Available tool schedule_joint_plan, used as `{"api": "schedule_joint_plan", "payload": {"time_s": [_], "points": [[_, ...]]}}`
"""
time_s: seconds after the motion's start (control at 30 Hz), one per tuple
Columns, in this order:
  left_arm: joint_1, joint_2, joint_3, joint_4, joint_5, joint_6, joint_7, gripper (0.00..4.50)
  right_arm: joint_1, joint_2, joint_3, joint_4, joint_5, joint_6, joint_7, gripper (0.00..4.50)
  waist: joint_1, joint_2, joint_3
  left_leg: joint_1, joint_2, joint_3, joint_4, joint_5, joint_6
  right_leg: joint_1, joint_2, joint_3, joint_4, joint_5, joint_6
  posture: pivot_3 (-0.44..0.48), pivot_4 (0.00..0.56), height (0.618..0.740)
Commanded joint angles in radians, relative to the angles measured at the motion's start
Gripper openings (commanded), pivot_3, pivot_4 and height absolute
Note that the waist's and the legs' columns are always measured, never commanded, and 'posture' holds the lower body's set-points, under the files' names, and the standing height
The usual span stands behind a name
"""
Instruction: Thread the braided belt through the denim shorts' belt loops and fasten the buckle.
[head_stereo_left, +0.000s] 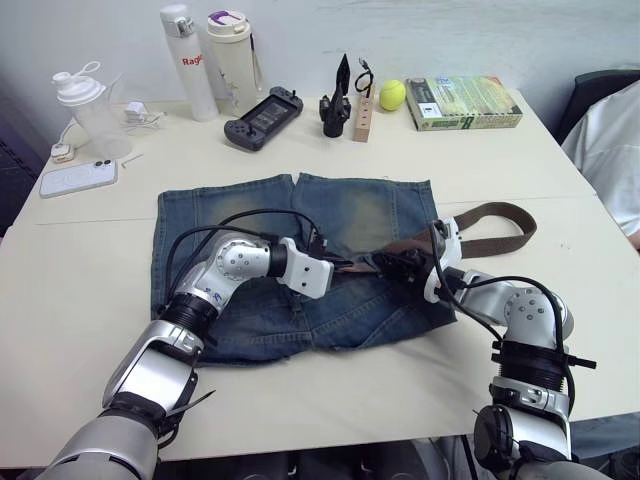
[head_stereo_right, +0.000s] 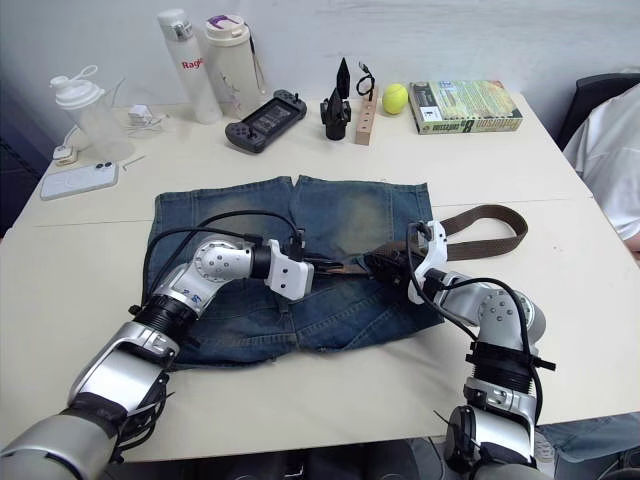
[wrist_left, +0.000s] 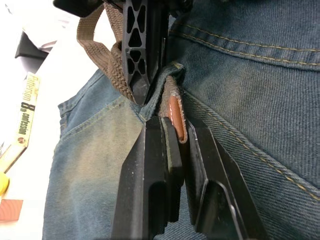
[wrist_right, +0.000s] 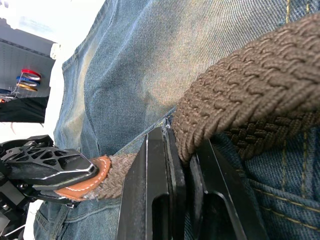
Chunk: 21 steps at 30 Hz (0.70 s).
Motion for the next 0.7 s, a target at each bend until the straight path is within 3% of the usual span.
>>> {"api": "schedule_joint_plan", "payload": {"time_s": [0.03,0.1,0.13,0.2,0.3,0.33,0.4,0.47,0.53,0.7], "points": [[-0.027,-0.007,-0.027,-0.047,0.018,-0.001,-0.019,0.04,0.023,0.017,0.003,-0.006,0.016,0.014,-0.009,0.0,0.0,0.0,0.0,0.0,0.0,0.0,0.0,0.0,0.0,0.0,0.0,0.0,0.0,0.0,0.0,0.0,0.15,0.72],[-0.039,-0.009,-0.032,-0.058,0.025,0.0,-0.028,0.04,0.021,0.023,-0.015,-0.013,0.026,0.015,-0.021,0.0,0.0,0.0,0.0,0.0,0.0,0.0,0.0,0.0,0.0,0.0,0.0,0.0,0.0,0.0,0.0,0.0,0.15,0.72],[-0.048,-0.007,-0.036,-0.062,0.034,-0.006,-0.029,0.0,0.023,0.028,-0.035,-0.026,0.031,0.009,-0.039,0.83,0.0,0.0,0.0,0.0,0.0,0.0,0.0,0.0,0.0,0.0,0.0,0.0,0.0,0.0,0.0,0.0,0.15,0.72],[-0.055,-0.001,-0.04,-0.069,0.044,-0.008,-0.03,0.0,0.03,0.033,-0.06,-0.056,0.04,0.007,-0.063,1.03,0.0,0.0,0.0,0.0,0.0,0.0,0.0,0.0,0.0,0.0,0.0,0.0,0.0,0.0,0.0,0.0,0.15,0.72],[-0.048,0.018,-0.031,-0.108,0.02,0.008,-0.05,0.0,0.069,0.004,-0.097,-0.165,0.088,0.029,-0.076,2.5,0.002,0.0,0.0,-0.001,0.0,0.0,0.0,0.0,0.0,0.0,0.0,0.0,0.0,0.0,0.0,0.0,0.15,0.72],[-0.04,0.025,-0.023,-0.133,0.007,0.019,-0.056,0.0,0.082,-0.015,-0.12,-0.217,0.121,0.043,-0.082,2.71,0.003,0.0,0.0,-0.001,0.0,0.0,0.0,0.0,0.0,0.0,-0.001,0.0,0.0,0.0,0.0,0.0,0.15,0.72],[-0.027,0.035,-0.015,-0.169,-0.007,0.035,-0.064,0.0,0.109,-0.052,-0.143,-0.298,0.166,0.056,-0.083,3.55,0.006,0.001,0.0,-0.002,-0.001,-0.001,0.0,0.0,0.001,-0.001,-0.002,-0.001,0.0,0.0,0.0,0.0,0.15,0.72],[-0.013,0.044,-0.01,-0.198,-0.011,0.048,-0.064,0.0,0.146,-0.101,-0.147,-0.383,0.204,0.064,-0.067,3.55,0.007,0.001,0.001,-0.002,-0.002,-0.001,0.0,0.0,0.001,-0.001,-0.004,-0.002,0.0,0.0,0.0,0.0,0.15,0.72],[0.0,0.053,-0.008,-0.22,-0.016,0.061,-0.065,0.0,0.235,-0.214,-0.087,-0.514,0.182,0.018,0.04,3.55,0.006,0.001,0.001,-0.002,-0.002,-0.001,0.0,-0.001,0.002,-0.001,-0.004,-0.003,-0.001,0.0,0.0,0.0,0.15,0.72],[0.009,0.061,-0.003,-0.244,-0.029,0.083,-0.07,0.0,0.49,-0.508,0.125,-0.755,-0.099,-0.361,0.366,3.55,0.005,0.001,0.001,-0.002,-0.002,0.0,0.0,-0.001,0.003,0.0,-0.003,-0.004,-0.004,0.0,0.0,0.0,0.15,0.72]]}}
